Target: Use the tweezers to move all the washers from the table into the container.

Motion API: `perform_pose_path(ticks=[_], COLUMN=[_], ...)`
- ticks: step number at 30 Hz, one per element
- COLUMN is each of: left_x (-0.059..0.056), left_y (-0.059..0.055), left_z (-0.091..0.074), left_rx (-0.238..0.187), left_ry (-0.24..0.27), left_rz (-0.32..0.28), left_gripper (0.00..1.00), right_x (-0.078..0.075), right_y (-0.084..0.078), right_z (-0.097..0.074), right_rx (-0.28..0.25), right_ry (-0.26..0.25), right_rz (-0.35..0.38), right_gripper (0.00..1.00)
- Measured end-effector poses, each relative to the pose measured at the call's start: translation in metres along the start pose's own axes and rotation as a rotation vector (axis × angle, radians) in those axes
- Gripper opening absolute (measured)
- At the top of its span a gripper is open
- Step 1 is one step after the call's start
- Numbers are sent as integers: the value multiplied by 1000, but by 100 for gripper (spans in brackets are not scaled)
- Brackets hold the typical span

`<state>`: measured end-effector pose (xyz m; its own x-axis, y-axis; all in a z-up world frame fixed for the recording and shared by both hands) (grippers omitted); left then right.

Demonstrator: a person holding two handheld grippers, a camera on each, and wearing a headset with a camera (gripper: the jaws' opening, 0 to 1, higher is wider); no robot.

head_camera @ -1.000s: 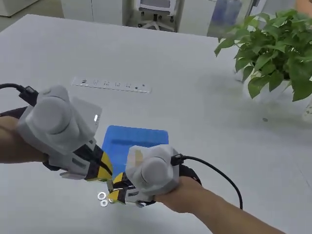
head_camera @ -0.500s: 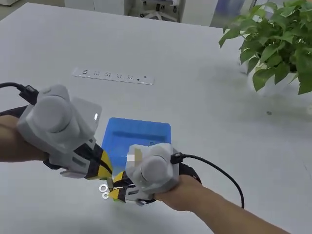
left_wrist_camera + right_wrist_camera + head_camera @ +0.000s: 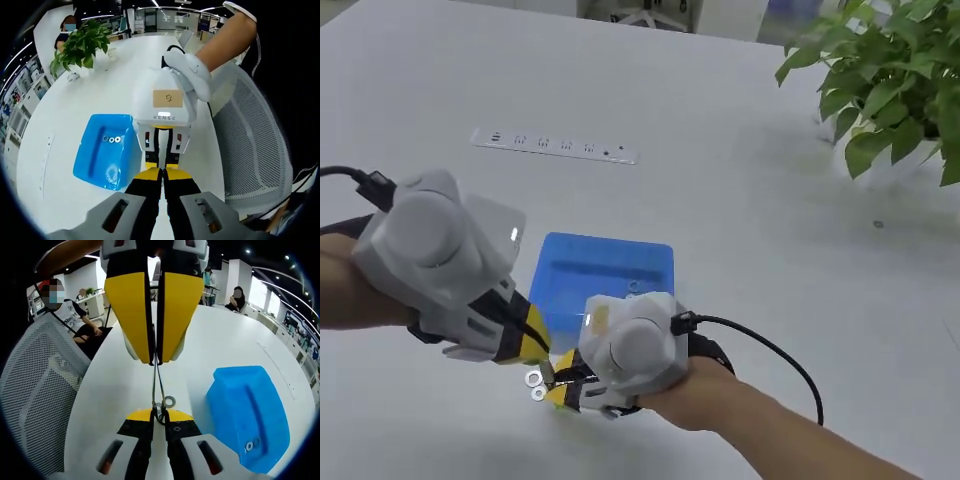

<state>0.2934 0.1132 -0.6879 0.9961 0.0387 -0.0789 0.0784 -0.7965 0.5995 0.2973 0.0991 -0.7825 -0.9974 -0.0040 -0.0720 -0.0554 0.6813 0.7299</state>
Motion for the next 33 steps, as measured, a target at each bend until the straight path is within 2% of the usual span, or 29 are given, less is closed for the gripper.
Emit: perform_pose_path(ticks=[19,33], left_x=[0,-1], left_y=[3,18], left_z=[-4,-18], left_rx=[2,-9], left_ry=[-1,6], left_rz=[0,27], left_gripper=[6,6], right_x=[-1,-2], right_y=[4,17], right_z=[-1,-19], right_rx=[0,-12], right_ry=[-3,-27], right_rz=[-4,-6], right_gripper=[9,9])
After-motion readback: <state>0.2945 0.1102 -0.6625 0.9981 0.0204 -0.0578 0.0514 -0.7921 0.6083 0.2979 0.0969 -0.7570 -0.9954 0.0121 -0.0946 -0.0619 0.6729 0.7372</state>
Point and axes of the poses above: the centre of the closed fingertips' face, and the gripper's own axes: z roughly forward along the fingers, x roughly to its left, y roughly out of its top, the point moved 3 cm from there along -z, roughly backward along the fingers, and after that the axes turned 5 degrees about -y, right-handed, at the moved point
